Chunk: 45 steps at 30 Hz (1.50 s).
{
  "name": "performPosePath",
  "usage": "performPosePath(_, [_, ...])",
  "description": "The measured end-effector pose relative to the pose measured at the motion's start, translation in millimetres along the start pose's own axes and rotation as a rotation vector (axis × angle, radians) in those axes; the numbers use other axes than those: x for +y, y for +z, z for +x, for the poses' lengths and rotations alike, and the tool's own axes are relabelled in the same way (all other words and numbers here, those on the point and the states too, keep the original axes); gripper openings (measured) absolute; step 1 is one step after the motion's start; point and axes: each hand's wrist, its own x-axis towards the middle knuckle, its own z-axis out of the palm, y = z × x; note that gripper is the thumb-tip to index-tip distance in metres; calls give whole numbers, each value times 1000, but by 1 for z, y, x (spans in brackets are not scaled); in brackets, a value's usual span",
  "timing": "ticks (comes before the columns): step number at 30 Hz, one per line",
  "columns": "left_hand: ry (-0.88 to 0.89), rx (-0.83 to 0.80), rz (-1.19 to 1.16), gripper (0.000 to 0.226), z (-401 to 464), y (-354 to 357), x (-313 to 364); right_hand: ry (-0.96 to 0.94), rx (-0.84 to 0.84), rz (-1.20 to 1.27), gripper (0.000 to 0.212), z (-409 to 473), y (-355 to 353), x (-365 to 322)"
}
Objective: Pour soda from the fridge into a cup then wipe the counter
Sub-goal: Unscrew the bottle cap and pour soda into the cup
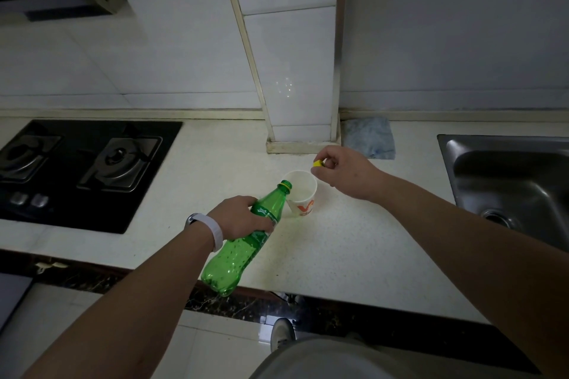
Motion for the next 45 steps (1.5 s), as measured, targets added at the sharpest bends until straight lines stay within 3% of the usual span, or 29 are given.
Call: performPosePath(45, [-5, 7, 62, 59, 1, -14, 2, -13, -6, -82, 12, 6, 2, -2])
